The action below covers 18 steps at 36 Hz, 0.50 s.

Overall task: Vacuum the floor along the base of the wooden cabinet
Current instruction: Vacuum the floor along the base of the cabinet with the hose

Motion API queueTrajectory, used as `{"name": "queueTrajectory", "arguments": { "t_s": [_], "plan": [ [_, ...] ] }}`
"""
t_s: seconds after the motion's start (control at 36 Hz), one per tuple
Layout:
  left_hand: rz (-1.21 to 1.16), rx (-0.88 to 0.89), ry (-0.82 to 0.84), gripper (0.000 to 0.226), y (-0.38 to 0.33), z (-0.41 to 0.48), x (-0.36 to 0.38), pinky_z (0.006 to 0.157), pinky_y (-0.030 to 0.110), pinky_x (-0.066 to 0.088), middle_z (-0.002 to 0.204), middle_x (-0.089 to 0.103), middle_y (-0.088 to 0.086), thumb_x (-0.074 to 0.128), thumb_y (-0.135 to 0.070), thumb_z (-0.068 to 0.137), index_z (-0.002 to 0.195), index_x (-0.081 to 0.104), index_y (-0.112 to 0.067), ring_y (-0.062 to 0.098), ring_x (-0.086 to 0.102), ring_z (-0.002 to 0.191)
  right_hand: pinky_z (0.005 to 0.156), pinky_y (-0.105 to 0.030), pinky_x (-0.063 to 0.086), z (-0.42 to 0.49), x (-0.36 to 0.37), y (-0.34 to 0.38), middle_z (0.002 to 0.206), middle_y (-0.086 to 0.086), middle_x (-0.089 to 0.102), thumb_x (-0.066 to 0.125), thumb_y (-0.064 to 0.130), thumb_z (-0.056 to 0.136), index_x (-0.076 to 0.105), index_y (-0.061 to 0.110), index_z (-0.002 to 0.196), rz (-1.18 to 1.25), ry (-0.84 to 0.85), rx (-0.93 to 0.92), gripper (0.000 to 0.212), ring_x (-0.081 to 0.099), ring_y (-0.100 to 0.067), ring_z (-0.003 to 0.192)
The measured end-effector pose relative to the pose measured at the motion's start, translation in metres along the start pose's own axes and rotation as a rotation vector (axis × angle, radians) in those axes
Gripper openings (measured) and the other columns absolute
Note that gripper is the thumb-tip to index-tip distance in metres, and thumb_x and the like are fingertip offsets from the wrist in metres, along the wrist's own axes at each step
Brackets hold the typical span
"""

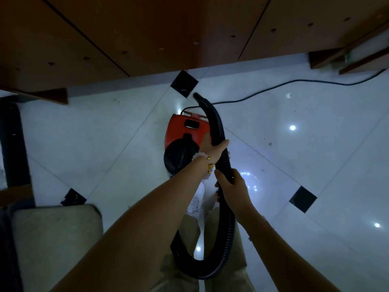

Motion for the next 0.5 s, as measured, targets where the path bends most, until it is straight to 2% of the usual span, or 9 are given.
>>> {"name": "queueTrajectory", "arguments": {
  "t_s": [0.08, 0.17, 0.19, 0.25, 0.31, 0.36, 0.42, 0.44, 0.5],
  "plan": [
    [0.081, -0.035, 0.033, 0.059, 0.001, 0.002, 0.008, 0.093, 0.049, 0.055, 0.089, 0.066, 0.007, 0.063, -0.026, 0.087, 0.139, 0.034, -0.018, 0.026, 0.067, 0.088, 0.046, -0.025, 0.049, 0.002, -0.005, -0.003, 0.072, -0.007, 0.058, 0.056, 0.026, 0.093, 0.052, 0.006, 0.102, 0.015, -0.026, 0.012, 0.023, 0.053, -0.008, 0.040],
    [0.194, -0.049, 0.043, 0.079, 0.002, 0.012, 0.012, 0.100, 0.048, 0.050, 0.129, 0.059, 0.013, 0.069, -0.040, 0.077, 0.145, 0.029, -0.028, 0.030, 0.062, 0.113, 0.048, -0.028, 0.050, 0.008, -0.010, -0.006, 0.072, -0.007, 0.058, 0.056, 0.027, 0.093, 0.053, 0.005, 0.102, 0.022, -0.047, 0.026, 0.024, 0.055, -0.012, 0.044],
    [0.230, -0.055, 0.053, 0.081, 0.002, 0.014, 0.013, 0.101, 0.047, 0.050, 0.135, 0.055, 0.011, 0.069, -0.041, 0.077, 0.145, 0.028, -0.030, 0.030, 0.059, 0.117, 0.049, -0.028, 0.050, 0.011, -0.012, -0.006, 0.072, -0.007, 0.058, 0.056, 0.028, 0.093, 0.053, 0.006, 0.103, 0.023, -0.056, 0.028, 0.024, 0.055, -0.014, 0.045],
    [0.254, -0.056, 0.100, 0.076, -0.001, 0.020, 0.017, 0.097, 0.043, 0.053, 0.136, 0.054, 0.010, 0.068, -0.040, 0.081, 0.146, 0.028, -0.029, 0.027, 0.060, 0.114, 0.050, -0.030, 0.051, 0.017, -0.018, -0.006, 0.073, -0.007, 0.059, 0.056, 0.028, 0.093, 0.053, 0.005, 0.104, 0.039, -0.086, 0.024, 0.026, 0.056, -0.016, 0.047],
    [0.213, -0.041, 0.168, 0.072, -0.006, 0.030, 0.022, 0.081, 0.031, 0.059, 0.134, 0.057, 0.013, 0.065, -0.034, 0.087, 0.147, 0.027, -0.028, 0.021, 0.063, 0.102, 0.051, -0.031, 0.051, 0.023, -0.024, -0.004, 0.072, -0.007, 0.058, 0.056, 0.027, 0.093, 0.054, 0.004, 0.105, 0.071, -0.123, 0.009, 0.027, 0.057, -0.018, 0.048],
    [0.195, -0.026, 0.157, 0.067, -0.014, 0.037, 0.016, 0.072, 0.025, 0.056, 0.131, 0.058, 0.016, 0.060, -0.029, 0.091, 0.149, 0.027, -0.020, 0.018, 0.063, 0.089, 0.050, -0.030, 0.052, 0.029, -0.032, -0.001, 0.071, -0.006, 0.058, 0.055, 0.027, 0.093, 0.054, 0.004, 0.105, 0.103, -0.158, -0.001, 0.026, 0.056, -0.018, 0.049],
    [0.295, 0.044, 0.027, 0.054, -0.028, 0.044, -0.006, 0.075, 0.029, 0.053, 0.125, 0.060, 0.016, 0.056, -0.026, 0.094, 0.143, 0.039, -0.013, 0.016, 0.060, 0.081, 0.049, -0.028, 0.051, 0.036, -0.039, 0.002, 0.070, -0.005, 0.058, 0.055, 0.028, 0.093, 0.054, 0.006, 0.105, 0.130, -0.179, 0.001, 0.025, 0.056, -0.016, 0.048],
    [0.443, 0.110, -0.052, 0.047, -0.037, 0.048, -0.020, 0.083, 0.031, 0.051, 0.122, 0.061, 0.014, 0.055, -0.026, 0.094, 0.138, 0.046, -0.011, 0.017, 0.060, 0.085, 0.048, -0.027, 0.051, 0.039, -0.042, 0.003, 0.070, -0.005, 0.058, 0.055, 0.028, 0.093, 0.054, 0.006, 0.105, 0.143, -0.180, 0.004, 0.025, 0.056, -0.015, 0.047],
    [0.796, 0.226, -0.185, 0.042, -0.052, 0.055, -0.044, 0.100, 0.033, 0.046, 0.125, 0.060, 0.013, 0.051, -0.025, 0.094, 0.134, 0.050, -0.009, 0.024, 0.059, 0.108, 0.046, -0.025, 0.051, 0.047, -0.045, 0.005, 0.070, -0.006, 0.057, 0.055, 0.028, 0.093, 0.054, 0.005, 0.106, 0.163, -0.167, 0.011, 0.026, 0.055, -0.012, 0.046]
  ]
}}
Point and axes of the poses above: each hand's wrist, its own z-axis towards the middle knuckle, its own x-axis out of the palm, y = z × x, the point moved 10 cm from there along z, towards the middle knuckle
